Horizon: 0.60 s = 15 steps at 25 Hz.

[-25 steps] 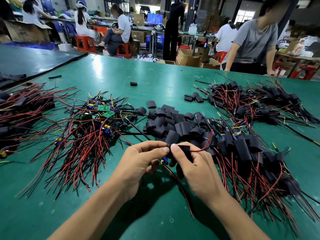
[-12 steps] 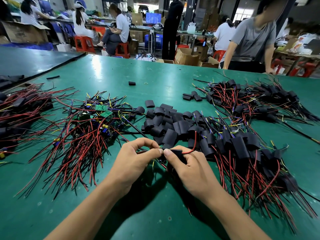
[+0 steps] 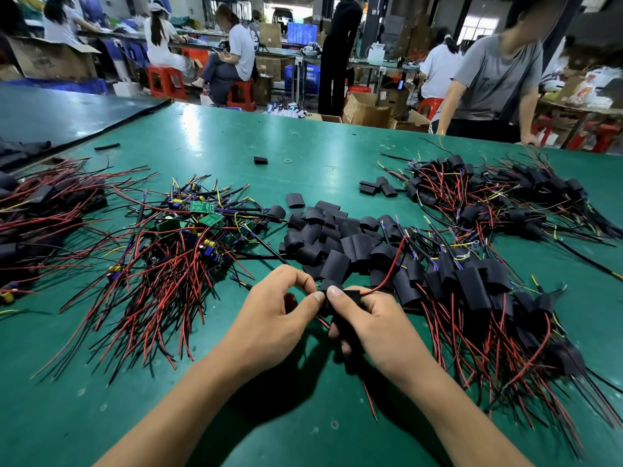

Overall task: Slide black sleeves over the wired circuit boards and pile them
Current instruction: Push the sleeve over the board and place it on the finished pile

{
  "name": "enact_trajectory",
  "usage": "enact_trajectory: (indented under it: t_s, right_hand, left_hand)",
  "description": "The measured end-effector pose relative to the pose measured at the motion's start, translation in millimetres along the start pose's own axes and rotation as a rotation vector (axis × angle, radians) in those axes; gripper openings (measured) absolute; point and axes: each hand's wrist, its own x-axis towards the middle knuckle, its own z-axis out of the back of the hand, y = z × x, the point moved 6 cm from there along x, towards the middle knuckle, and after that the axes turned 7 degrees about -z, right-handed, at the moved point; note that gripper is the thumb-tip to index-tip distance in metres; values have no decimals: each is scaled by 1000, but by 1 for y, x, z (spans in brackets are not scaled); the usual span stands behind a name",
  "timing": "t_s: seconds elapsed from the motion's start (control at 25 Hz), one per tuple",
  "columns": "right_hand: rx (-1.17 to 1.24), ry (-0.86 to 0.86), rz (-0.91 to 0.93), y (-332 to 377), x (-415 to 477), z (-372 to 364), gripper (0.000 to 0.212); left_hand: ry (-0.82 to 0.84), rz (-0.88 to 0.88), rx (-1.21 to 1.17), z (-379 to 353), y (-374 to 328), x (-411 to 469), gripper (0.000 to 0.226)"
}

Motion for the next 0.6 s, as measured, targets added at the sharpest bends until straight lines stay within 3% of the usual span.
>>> enact_trajectory:
  t_s: [0.16, 0.28, 0.4, 0.6]
  right_hand:
    - [328, 86, -104, -5, 3, 0, 41]
    - [432, 175, -125, -5, 4, -1, 32]
    - [396, 167, -82, -6, 3, 0, 23]
    - [147, -23, 104, -1, 2, 8, 17]
  left_hand:
    - [-2, 133, -270, 5, 6, 2, 7]
    - [22, 230, -397, 4, 10, 1, 12]
    - [33, 226, -365, 3, 11, 0, 6]
    - [42, 191, -297, 1, 8, -1, 4]
